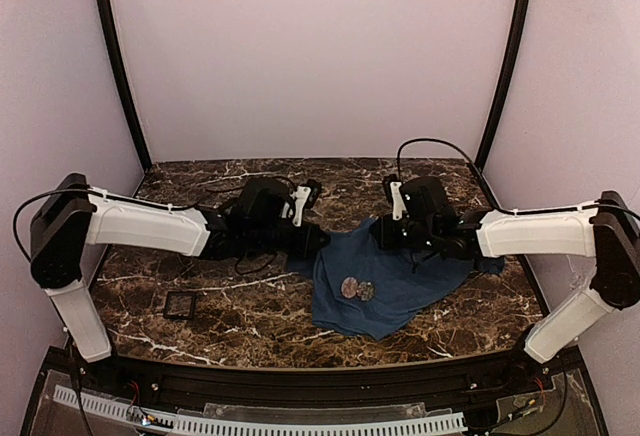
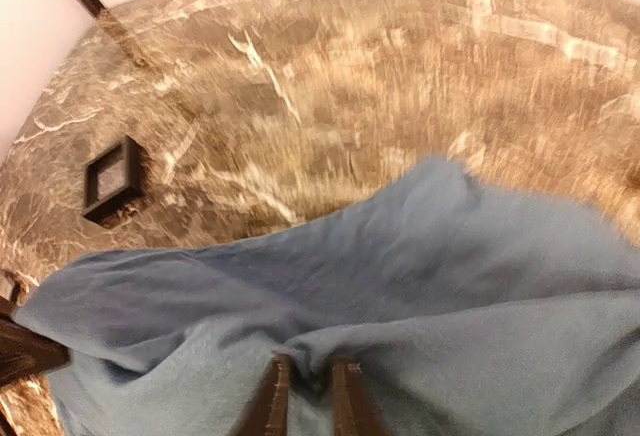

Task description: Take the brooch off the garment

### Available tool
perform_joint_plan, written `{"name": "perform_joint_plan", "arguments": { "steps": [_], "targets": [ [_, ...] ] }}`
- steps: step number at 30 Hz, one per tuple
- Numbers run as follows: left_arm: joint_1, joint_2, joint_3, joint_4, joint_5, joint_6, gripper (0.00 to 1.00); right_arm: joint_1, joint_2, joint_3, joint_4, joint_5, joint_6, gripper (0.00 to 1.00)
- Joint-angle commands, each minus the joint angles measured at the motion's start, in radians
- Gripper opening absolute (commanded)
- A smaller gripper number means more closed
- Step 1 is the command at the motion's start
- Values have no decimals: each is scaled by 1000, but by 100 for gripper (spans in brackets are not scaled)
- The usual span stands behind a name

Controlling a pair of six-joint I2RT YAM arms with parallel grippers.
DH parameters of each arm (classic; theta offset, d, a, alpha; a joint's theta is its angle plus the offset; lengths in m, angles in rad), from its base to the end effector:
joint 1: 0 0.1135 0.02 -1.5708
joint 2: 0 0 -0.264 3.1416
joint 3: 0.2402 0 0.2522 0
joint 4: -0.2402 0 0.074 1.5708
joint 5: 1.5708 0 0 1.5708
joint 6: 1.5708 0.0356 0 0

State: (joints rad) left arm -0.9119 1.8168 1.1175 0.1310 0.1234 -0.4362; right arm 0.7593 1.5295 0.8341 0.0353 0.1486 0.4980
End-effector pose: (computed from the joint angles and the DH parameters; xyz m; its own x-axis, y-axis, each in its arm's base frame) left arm 0.2430 -0.3209 0.1990 -0.6570 0.1636 -0.7359 0.6295 0.6561 -0.4161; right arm 0.2371 0.2178 0.1994 -0.6754 0.0103 -0.7374 -0.3111 0.9026 0.2976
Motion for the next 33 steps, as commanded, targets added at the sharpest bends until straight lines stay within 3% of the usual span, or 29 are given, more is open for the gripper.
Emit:
{"name": "perform_joint_plan", "arguments": {
  "steps": [1, 3, 7, 8, 14, 21, 25, 30, 33],
  "targets": [
    [2, -141, 13, 3, 46, 177, 1, 6, -109, 39, -103, 118, -74, 19],
    [3, -159, 30, -41, 46, 206, 1, 4, -120, 57, -179, 154, -74, 24],
    [3, -185, 35, -84, 49, 222, 1, -22, -114, 64, -264, 147, -43, 64],
    [3, -188, 33, -88, 48, 221, 1, -25, -114, 56, -259, 124, -53, 70],
    [3, -193, 18, -104, 38, 210, 1, -76, -103, -3, -213, 7, -39, 82],
    [3, -202, 10, -110, 12, 205, 1, -178, -76, -68, -115, -138, 14, 83],
    [2, -203, 8, -116, 11, 203, 1, -192, -60, -85, -43, -205, 43, 78],
    [2, -203, 6, -113, 18, 206, 1, -198, -2, -74, 31, -241, 48, 63],
    [3, -205, 8, -116, 14, 205, 1, -201, 32, -63, 61, -248, 42, 43]
  ]
}}
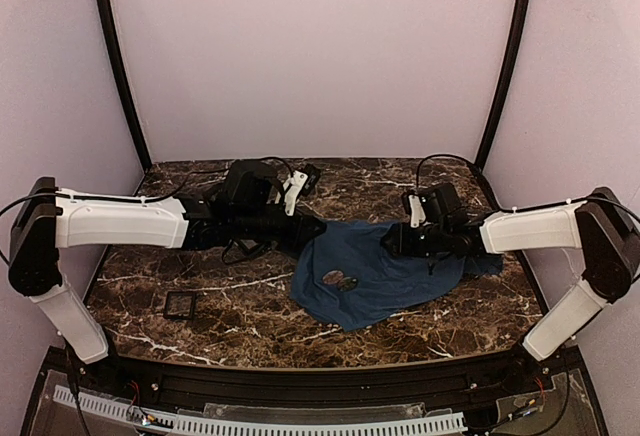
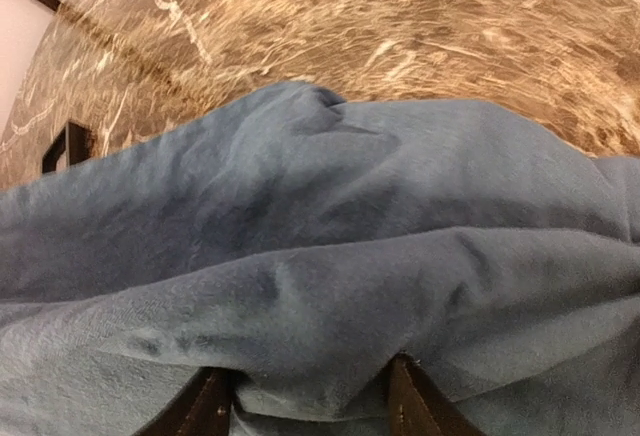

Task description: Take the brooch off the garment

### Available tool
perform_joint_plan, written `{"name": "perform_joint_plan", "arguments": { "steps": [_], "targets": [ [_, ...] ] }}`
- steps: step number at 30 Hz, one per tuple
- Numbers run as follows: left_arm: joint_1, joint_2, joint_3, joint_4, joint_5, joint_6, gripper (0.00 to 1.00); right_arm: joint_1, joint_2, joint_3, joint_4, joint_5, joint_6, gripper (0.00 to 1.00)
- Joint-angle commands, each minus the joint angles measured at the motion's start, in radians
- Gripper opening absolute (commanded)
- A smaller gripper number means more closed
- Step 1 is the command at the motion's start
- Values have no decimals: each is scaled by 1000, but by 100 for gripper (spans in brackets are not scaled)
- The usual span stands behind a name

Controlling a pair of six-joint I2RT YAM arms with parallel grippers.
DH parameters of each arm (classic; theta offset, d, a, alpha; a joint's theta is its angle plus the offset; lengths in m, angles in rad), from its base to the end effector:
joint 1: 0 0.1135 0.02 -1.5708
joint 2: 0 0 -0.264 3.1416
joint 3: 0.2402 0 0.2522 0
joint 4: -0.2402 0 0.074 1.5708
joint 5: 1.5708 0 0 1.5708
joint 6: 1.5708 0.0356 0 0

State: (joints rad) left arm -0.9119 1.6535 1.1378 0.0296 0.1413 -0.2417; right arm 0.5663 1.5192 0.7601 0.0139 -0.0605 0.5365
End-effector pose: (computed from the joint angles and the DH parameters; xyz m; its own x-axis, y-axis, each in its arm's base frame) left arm 0.2294 -0.3044 0.2570 -0.4833 0.2371 -0.8427 0.7656 0.5813 -0.2755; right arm 0.2570 0.1659 0.1778 -0.7847 0.1057 -0.6107 -0.2000 0.8895 0.4109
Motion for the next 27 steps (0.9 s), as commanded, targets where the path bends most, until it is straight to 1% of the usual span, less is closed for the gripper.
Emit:
{"name": "perform_joint_plan", "arguments": {
  "steps": [1, 2, 3, 5, 6, 7, 10, 11, 12, 14, 15, 17, 18, 22, 27],
  "targets": [
    [3, -42, -11, -15, -5, 10, 1, -8, 50, 11, 92, -38, -1, 37],
    [4, -43, -10, -17, -7, 10, 1, -8, 49, 9, 101, -36, -4, 31],
    [3, -45, -8, -18, -9, 10, 1, -9, 46, 8, 108, -32, -6, 23],
    [2, -49, -6, -20, -14, 12, 1, -12, 30, 3, 118, -22, -12, 9],
    [2, -51, -4, -23, -16, 13, 1, -12, 16, 1, 120, -15, -19, 3],
    [2, -58, -3, -24, -21, 18, 1, -13, -5, -5, 123, -10, -23, 0],
    [2, -77, 3, -38, -29, 40, 1, -11, -101, -34, 132, 18, -60, 0],
    [3, -92, 6, -51, -32, 68, 1, -10, -143, -50, 135, 30, -76, 0],
    [2, -101, 18, -84, -36, 87, 1, -9, -194, -64, 135, 37, -94, 0],
    [4, -141, 43, -152, -84, 181, 1, -9, -315, -84, 117, 56, -133, 0],
    [4, -152, 53, -197, -117, 201, 1, -8, -372, -92, 102, 56, -156, 0],
    [4, -187, 86, -247, -114, 249, 1, -9, -476, -94, 68, 57, -205, 0],
    [4, -210, 110, -260, -86, 276, 1, -8, -526, -88, 46, 57, -230, 0],
    [2, -267, 181, -321, 40, 285, 1, -4, -681, -30, -41, 4, -307, 0],
    [-21, -289, 277, -421, 115, 253, 1, 0, -755, 113, -209, -87, -357, 0]
  ]
}}
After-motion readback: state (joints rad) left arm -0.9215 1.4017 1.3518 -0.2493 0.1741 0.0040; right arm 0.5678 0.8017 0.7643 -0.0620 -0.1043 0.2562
